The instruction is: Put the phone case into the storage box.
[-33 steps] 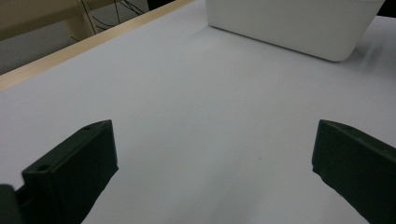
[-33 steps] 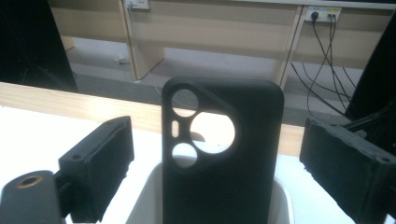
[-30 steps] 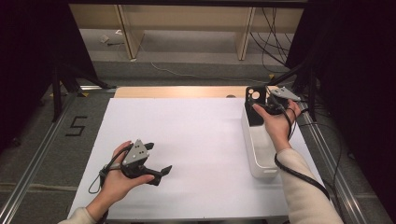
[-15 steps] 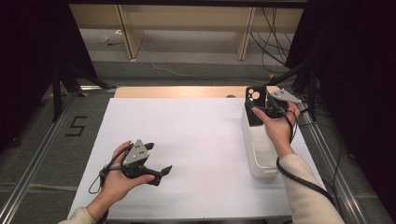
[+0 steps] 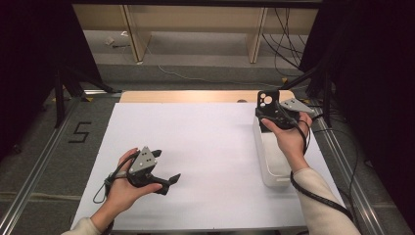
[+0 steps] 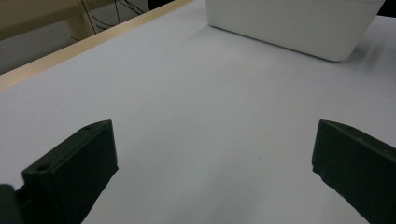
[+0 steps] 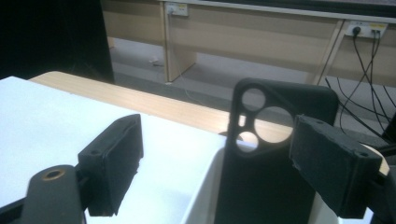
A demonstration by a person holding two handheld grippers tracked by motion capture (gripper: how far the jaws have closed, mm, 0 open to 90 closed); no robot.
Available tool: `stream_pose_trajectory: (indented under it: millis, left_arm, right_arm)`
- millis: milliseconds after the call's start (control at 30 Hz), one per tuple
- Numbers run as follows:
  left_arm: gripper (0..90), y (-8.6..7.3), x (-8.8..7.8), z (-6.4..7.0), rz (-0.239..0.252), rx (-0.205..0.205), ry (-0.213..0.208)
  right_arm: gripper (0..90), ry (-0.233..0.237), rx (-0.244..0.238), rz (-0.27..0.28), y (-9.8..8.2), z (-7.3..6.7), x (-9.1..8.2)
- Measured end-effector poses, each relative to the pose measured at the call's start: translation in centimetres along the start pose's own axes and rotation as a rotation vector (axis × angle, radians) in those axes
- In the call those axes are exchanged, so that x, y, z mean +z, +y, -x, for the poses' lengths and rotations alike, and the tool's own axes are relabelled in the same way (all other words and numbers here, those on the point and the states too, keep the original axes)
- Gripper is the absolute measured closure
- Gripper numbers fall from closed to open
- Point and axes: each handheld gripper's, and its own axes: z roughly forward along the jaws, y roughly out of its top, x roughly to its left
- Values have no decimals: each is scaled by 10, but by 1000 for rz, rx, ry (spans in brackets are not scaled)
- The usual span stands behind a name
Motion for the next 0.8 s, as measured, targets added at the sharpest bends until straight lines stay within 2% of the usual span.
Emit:
stream_pose_trajectory:
  millis: [167,800]
  left_arm:
    - [0,0,0,0,1,0,-1]
    - [0,0,0,0,3,-2,-1]
  right_arm:
    - [190,22,-14,1,0,-6,-1]
    - [205,108,-14,4,0,-26,-11]
